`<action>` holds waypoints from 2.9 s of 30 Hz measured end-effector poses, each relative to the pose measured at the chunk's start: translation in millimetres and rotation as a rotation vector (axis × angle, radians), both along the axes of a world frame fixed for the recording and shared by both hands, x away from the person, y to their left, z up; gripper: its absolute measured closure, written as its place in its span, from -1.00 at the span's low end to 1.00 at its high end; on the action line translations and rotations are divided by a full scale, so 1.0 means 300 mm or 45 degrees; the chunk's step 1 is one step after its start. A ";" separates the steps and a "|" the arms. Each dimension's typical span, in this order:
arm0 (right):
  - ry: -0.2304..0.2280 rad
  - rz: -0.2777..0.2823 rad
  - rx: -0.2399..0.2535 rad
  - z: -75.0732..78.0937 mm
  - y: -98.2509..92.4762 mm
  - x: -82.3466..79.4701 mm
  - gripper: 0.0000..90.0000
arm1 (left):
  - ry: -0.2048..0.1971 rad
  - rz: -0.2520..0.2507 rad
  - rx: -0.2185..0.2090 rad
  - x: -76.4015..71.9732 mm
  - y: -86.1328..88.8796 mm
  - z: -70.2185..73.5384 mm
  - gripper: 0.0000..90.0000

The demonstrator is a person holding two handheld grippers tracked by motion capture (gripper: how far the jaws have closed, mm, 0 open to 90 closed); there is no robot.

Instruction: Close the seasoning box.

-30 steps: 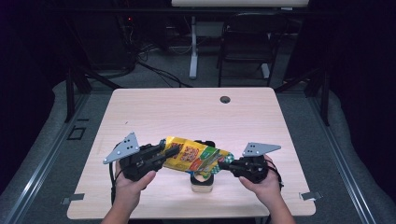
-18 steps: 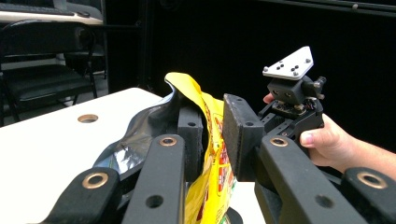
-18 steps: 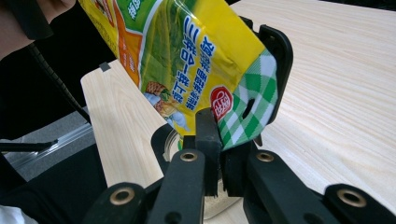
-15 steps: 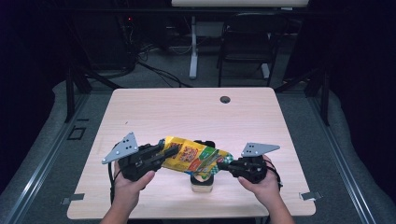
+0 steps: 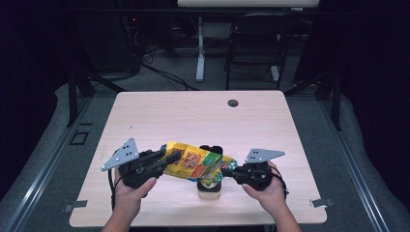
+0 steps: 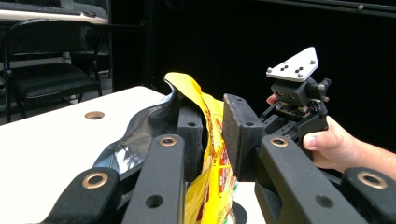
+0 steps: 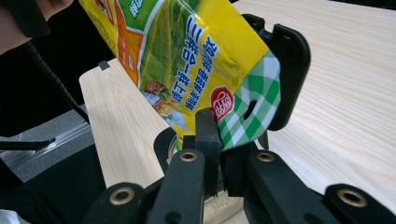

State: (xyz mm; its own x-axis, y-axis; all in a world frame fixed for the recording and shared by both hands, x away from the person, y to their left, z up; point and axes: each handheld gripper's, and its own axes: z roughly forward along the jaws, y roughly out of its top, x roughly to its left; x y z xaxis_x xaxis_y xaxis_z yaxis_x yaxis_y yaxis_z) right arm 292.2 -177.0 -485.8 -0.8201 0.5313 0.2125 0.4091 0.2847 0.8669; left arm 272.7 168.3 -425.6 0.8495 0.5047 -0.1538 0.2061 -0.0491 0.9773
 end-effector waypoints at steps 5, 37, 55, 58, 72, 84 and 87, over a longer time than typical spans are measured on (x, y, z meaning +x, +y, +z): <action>-0.007 -0.001 -0.004 0.000 0.016 0.001 0.94 | -0.005 0.005 -0.002 -0.003 0.012 0.001 0.73; -0.052 -0.058 0.019 0.012 0.019 0.007 0.92 | 0.018 0.020 0.021 -0.003 0.042 -0.036 0.71; -0.057 -0.055 0.039 0.007 0.019 0.005 0.90 | 0.017 0.029 0.017 -0.006 0.044 -0.040 0.70; -0.057 -0.055 0.040 0.007 0.019 0.005 0.90 | 0.016 0.027 0.017 -0.006 0.047 -0.042 0.70; -0.055 -0.045 0.068 0.000 0.026 0.003 0.90 | 0.017 0.031 0.007 -0.008 0.064 -0.057 0.70; -0.028 -0.004 0.025 -0.018 0.036 0.009 0.89 | 0.019 0.031 0.021 -0.008 0.067 -0.058 0.69; -0.017 0.009 0.021 -0.021 0.039 0.009 0.89 | 0.021 0.030 0.023 -0.009 0.068 -0.058 0.68</action>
State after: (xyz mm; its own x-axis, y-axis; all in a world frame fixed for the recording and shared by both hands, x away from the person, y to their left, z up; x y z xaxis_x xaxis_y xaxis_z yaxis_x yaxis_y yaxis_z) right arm 294.8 -165.4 -492.0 -0.8266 0.5221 0.2102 0.3955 0.2731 0.8769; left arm 270.1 188.7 -443.1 0.8345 0.5277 -0.1585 0.2239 -0.0618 0.9727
